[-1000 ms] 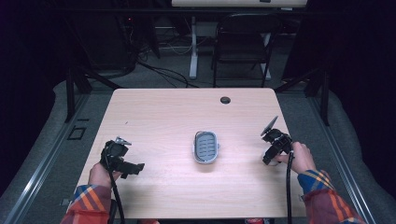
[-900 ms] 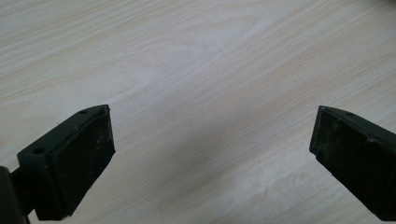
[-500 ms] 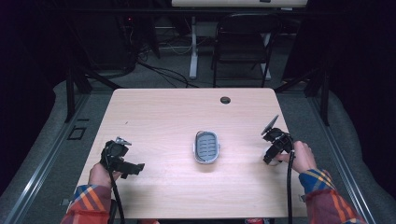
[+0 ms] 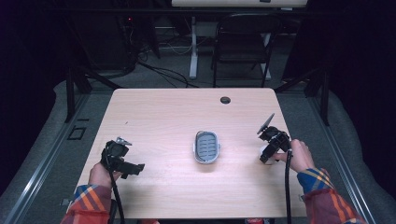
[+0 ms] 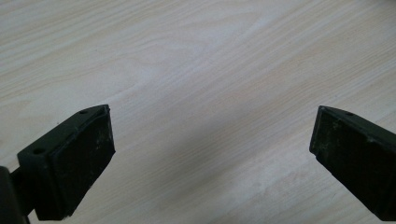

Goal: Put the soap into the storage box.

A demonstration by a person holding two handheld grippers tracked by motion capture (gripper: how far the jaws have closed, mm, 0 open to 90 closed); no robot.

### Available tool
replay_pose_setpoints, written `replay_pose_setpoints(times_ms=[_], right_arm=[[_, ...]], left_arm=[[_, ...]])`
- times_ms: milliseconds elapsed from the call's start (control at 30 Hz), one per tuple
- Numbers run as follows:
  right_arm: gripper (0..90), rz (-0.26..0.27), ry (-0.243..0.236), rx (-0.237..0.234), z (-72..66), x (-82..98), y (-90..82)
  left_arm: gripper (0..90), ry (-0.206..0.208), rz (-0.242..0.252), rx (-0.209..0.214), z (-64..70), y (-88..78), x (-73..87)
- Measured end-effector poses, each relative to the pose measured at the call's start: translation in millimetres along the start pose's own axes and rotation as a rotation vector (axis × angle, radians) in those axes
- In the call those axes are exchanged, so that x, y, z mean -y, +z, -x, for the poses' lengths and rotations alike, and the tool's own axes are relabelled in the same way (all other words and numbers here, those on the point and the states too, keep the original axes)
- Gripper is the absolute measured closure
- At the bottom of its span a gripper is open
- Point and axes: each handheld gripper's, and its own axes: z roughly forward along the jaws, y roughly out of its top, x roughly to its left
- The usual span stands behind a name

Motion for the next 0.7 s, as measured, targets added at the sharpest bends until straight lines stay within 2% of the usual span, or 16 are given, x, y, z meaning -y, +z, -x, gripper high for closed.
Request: replay_pose_setpoints(times_ms=[133, 167, 233, 267, 367, 400, 433, 500, 533, 567, 600, 633, 700], right_arm=[[23.6, -0.009, -0.013, 0.006, -2.2, -4.0, -1.9], [23.6, 0.034, 0.015, -0.002, -4.9, -4.0, 0.2], [23.5, -0.002, -0.023, 0.007, -4.5, -7.9, -3.3], [23.6, 0.026, -0.010, 0.002, -6.9, -8.6, -2.3], [23.6, 0.025, -0.015, 0.001, -9.8, -12.1, -4.0], [23.5, 0.012, -0.034, 0.005, -10.4, -14.2, -5.8], [23.6, 0.024, -0.025, 0.003, -12.9, -15.0, -5.4], [23.6, 0.009, -0.046, 0.007, -14.6, -17.5, -7.5], [23.6, 0.046, -0.022, -0.002, -17.4, -16.9, -4.8], [23.6, 0.003, -0.070, 0.010, -16.5, -19.6, -8.1], [23.6, -0.025, -0.087, 0.012, -16.9, -22.0, -10.8], [23.6, 0.022, -0.053, -0.004, -19.6, -21.6, -8.1], [23.6, 0.017, -0.070, -0.006, -22.2, -28.2, -10.9]], left_arm=[[0.0, 0.000, 0.002, 0.001, 0.0, -0.3, 0.1], [0.0, 0.000, 0.003, 0.001, 0.0, -0.3, 0.2], [0.0, 0.000, 0.004, 0.002, -0.1, -0.4, 0.3], [0.0, 0.000, 0.003, 0.002, -0.1, -0.4, 0.3], [0.0, 0.002, 0.002, 0.002, 0.0, -0.3, 0.0], [0.0, 0.002, 0.002, 0.002, 0.1, -0.3, 0.1], [0.0, 0.001, 0.004, 0.002, 0.0, -0.4, 0.1], [0.0, 0.001, 0.003, 0.003, 0.0, -0.3, 0.1], [0.0, 0.001, 0.004, 0.003, 0.0, -0.3, 0.1], [0.0, 0.001, 0.004, 0.003, 0.0, -0.1, -0.1], [0.0, 0.002, 0.001, 0.003, 0.2, 0.5, -0.6], [0.0, 0.002, -0.003, 0.006, 0.7, 1.6, -1.2], [0.0, 0.011, -0.003, 0.007, 1.9, 2.3, -2.2]])
